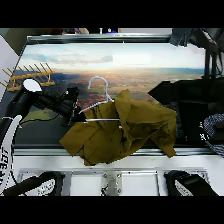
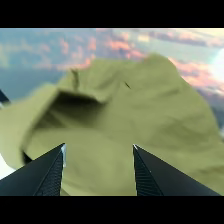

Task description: Fold the clothes and pants, and hang the long-sleeved shirts on hangers.

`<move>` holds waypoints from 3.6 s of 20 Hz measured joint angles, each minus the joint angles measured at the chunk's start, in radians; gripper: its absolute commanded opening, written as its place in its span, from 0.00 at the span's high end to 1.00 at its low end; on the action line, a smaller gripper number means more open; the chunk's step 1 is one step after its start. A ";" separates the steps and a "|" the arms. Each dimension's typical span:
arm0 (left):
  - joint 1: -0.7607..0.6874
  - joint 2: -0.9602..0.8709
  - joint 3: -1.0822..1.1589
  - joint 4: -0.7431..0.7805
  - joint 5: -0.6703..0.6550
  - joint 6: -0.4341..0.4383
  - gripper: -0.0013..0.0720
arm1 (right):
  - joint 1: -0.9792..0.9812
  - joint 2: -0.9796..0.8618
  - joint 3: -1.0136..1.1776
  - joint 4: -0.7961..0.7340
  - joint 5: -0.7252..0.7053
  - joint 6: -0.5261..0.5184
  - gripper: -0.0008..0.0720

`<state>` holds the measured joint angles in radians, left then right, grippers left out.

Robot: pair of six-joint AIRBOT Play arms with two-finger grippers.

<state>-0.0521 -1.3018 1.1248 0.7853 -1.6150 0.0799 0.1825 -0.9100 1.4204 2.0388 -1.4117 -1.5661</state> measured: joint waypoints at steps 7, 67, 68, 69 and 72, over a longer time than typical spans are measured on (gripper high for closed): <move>0.002 0.000 0.000 0.000 -0.001 0.000 0.96 | -0.322 0.051 -0.110 0.198 -0.111 -0.287 0.33; 0.167 0.000 -0.002 0.037 -0.087 0.042 0.96 | -0.154 -0.187 -0.318 0.673 -0.155 -0.932 0.96; 0.167 0.000 -0.002 0.035 -0.082 0.043 0.96 | -0.154 -0.187 -0.318 0.671 -0.148 -0.983 0.96; 0.167 0.000 -0.002 0.035 -0.084 0.042 0.96 | -0.154 -0.187 -0.318 0.669 -0.147 -1.045 0.96; 0.167 0.000 -0.002 0.035 -0.090 0.042 0.96 | -0.154 -0.187 -0.318 0.663 -0.143 -1.208 0.96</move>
<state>0.1150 -1.3022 1.1225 0.8204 -1.7046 0.1219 0.0280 -1.0973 1.1027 2.7022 -1.5543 -2.7743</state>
